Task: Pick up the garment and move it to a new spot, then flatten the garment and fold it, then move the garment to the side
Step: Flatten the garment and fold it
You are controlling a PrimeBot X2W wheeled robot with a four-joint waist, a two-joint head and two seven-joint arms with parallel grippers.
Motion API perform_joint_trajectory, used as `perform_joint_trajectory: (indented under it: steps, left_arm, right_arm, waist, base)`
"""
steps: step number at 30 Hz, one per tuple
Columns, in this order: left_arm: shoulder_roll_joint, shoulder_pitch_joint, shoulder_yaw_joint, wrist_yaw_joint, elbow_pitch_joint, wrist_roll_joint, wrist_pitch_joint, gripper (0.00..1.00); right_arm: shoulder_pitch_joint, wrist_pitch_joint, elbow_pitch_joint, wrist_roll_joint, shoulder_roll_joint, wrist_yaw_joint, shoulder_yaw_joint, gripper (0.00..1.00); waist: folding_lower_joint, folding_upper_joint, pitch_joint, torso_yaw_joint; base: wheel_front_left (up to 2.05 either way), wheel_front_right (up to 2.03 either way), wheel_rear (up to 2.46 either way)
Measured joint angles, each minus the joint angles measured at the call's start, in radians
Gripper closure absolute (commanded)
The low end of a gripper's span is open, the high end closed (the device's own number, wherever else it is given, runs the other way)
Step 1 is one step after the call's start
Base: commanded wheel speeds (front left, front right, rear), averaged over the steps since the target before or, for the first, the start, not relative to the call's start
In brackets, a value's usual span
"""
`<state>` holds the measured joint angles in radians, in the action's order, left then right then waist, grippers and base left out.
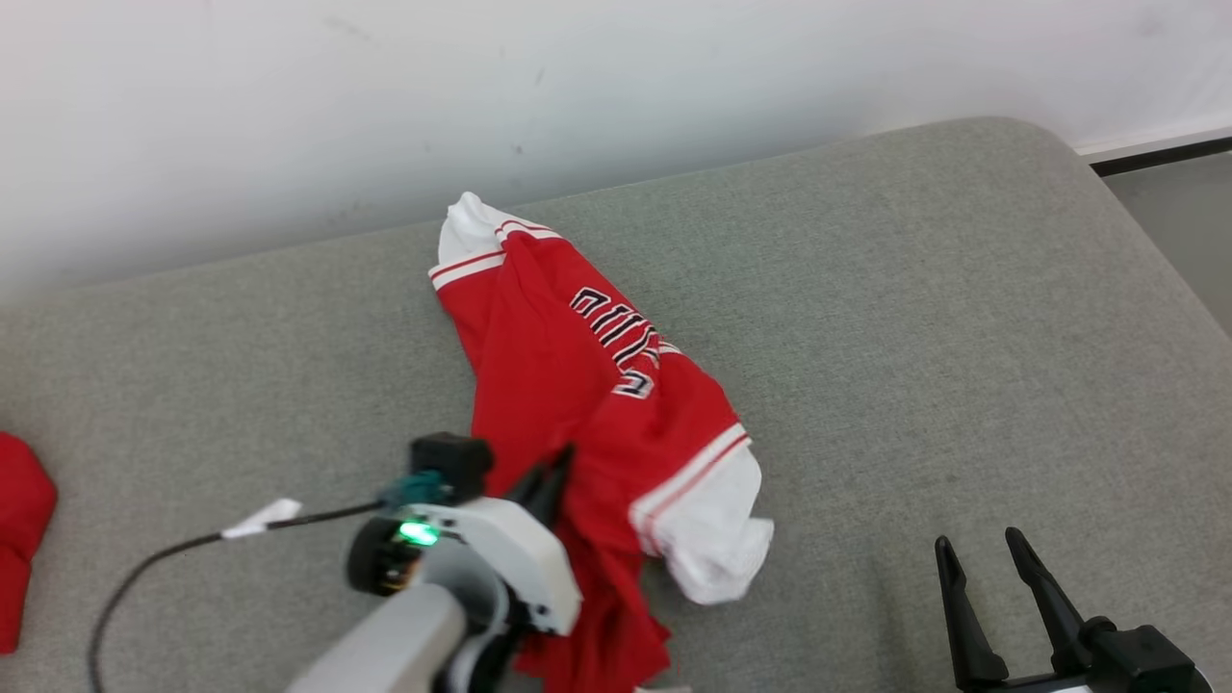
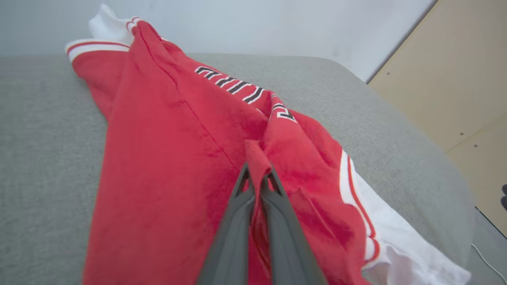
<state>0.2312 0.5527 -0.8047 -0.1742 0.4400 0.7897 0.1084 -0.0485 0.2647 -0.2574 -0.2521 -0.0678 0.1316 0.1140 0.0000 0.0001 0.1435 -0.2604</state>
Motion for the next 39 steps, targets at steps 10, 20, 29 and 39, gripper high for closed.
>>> perform_joint_trajectory:
  steps: [10,20,29,39]
  left_arm:
    - [0.134,0.007,0.074,-0.017,0.023,0.036,-0.026,0.13]
    - [0.165,-0.072,0.152,-0.064,-0.004,0.082,0.066,0.00]
    - [0.201,-0.274,0.125,-0.142,-0.299,0.100,0.052,0.00]
    - [0.162,-0.353,-0.006,-0.150,-0.382,0.099,-0.046,0.00]
  right_arm:
    - [0.003,0.000,-0.009,-0.001,0.001,0.000,0.004,0.00]
    - [0.014,0.000,-0.014,-0.002,0.003,0.000,-0.001,0.00]
    - [0.049,0.000,-0.005,0.006,0.002,0.000,-0.024,0.00]
    - [0.046,0.000,-0.003,0.006,-0.006,0.000,-0.016,0.00]
  waist:
    - [0.0001,0.0000,0.004,0.013]
    - [0.0000,0.0000,-0.012,0.008]
    - [0.0000,0.0000,-0.036,0.044]
    - [0.0000,0.0000,-0.039,0.091]
  base:
    - [0.00,0.00,0.00]
    - [0.00,0.00,0.00]
    - [0.00,0.00,0.00]
    - [0.00,0.00,0.00]
